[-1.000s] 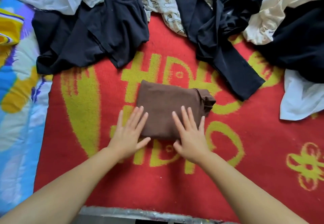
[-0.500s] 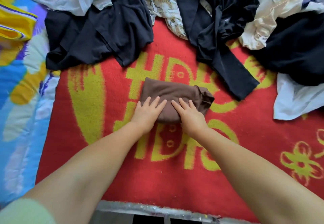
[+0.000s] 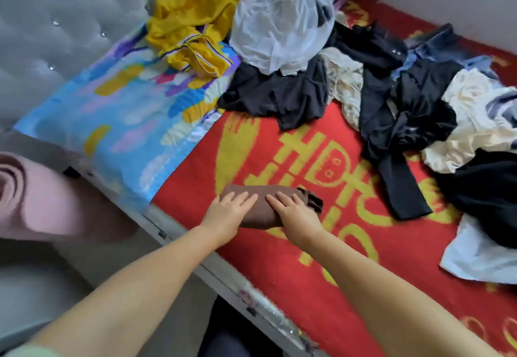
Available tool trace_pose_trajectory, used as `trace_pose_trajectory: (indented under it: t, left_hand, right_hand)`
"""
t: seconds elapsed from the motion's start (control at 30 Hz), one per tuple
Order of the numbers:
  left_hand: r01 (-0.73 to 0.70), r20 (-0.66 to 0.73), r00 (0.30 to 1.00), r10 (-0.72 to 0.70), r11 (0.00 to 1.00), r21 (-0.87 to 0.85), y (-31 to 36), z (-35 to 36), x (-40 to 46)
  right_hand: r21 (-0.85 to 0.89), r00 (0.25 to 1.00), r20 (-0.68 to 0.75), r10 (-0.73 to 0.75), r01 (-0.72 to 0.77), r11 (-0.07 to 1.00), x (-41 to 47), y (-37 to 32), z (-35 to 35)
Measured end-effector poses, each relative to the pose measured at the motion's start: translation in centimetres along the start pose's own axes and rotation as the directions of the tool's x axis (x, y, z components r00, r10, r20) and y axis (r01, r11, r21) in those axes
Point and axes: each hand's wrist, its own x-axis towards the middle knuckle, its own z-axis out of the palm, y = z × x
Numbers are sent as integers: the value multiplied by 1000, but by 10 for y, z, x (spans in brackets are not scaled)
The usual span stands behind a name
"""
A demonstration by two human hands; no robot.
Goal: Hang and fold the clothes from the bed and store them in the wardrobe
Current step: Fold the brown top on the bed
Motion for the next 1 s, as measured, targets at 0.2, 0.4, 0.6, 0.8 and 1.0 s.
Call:
trace_pose_trajectory:
  t: [0.2, 0.4, 0.6, 0.8, 1.0]
  left_hand:
    - [292, -46, 951, -307, 935, -201, -4, 28, -124]
    - [511, -20, 833, -553, 782, -358, -15, 62, -247]
    - [643, 21, 701, -713, 618, -452, -28, 104, -384]
    - [712, 50, 621, -783, 536, -453, -66, 176, -545]
    - [768, 134, 521, -843, 394, -506, -94, 263, -703]
  right_hand:
    - [-193, 958, 31, -286, 286, 938, -35, -76, 0]
    - [-303, 845, 149, -513, 533, 790, -66, -178, 16]
    - [-353, 713, 255, -653, 697, 624, -113, -305, 52]
    - [-337, 611, 306, -730, 787, 517, -174, -453, 129]
    - [-284, 468, 403, -786, 881, 379, -235, -601, 217]
